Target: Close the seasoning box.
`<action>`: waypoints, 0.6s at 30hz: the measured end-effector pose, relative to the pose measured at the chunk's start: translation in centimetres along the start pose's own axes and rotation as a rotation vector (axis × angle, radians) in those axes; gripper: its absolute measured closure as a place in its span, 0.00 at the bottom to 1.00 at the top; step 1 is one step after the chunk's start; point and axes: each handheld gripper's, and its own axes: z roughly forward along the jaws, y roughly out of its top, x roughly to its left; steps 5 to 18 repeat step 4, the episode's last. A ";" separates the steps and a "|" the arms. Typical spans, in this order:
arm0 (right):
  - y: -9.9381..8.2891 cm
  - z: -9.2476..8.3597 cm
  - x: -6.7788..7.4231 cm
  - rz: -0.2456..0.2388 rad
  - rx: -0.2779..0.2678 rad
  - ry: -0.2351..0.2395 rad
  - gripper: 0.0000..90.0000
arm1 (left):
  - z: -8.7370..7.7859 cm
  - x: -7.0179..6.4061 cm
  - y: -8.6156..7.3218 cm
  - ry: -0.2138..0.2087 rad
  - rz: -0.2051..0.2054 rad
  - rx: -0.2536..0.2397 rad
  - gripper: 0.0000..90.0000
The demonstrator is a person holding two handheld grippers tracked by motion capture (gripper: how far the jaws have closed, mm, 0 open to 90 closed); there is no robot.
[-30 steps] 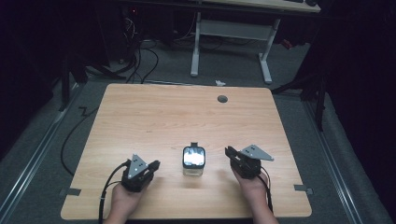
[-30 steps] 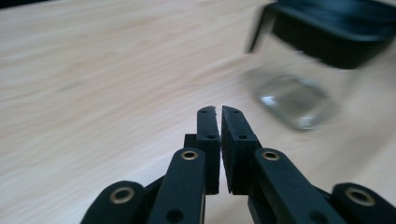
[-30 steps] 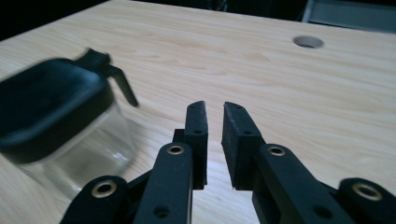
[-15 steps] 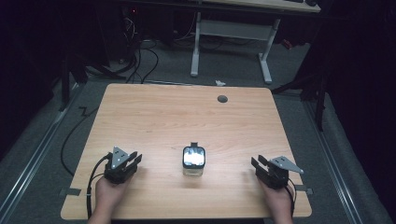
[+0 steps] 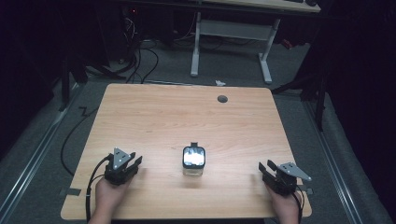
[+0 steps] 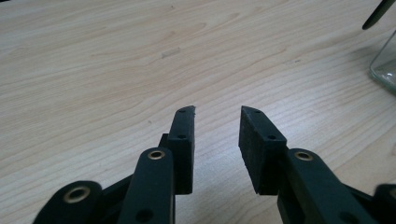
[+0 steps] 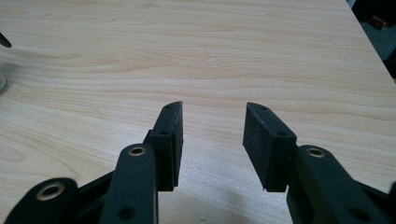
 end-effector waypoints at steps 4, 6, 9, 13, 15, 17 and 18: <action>0.1 0.3 0.2 -0.011 0.005 0.010 0.63 | -0.1 -0.1 0.1 -0.005 -0.004 -0.006 0.74; 0.1 0.3 0.2 -0.011 0.005 0.010 0.63 | -0.1 -0.1 0.1 -0.005 -0.004 -0.006 0.74; 0.1 0.3 0.2 -0.011 0.005 0.010 0.63 | -0.1 -0.1 0.1 -0.005 -0.004 -0.006 0.74; 0.1 0.3 0.2 -0.011 0.005 0.010 0.63 | -0.1 -0.1 0.1 -0.005 -0.004 -0.006 0.74; 0.1 0.3 0.2 -0.011 0.005 0.010 0.63 | -0.1 -0.1 0.1 -0.005 -0.004 -0.006 0.74; 0.1 0.3 0.2 -0.011 0.005 0.010 0.63 | -0.1 -0.1 0.1 -0.005 -0.004 -0.006 0.74; 0.1 0.3 0.2 -0.011 0.005 0.010 0.63 | -0.1 -0.1 0.1 -0.005 -0.004 -0.006 0.74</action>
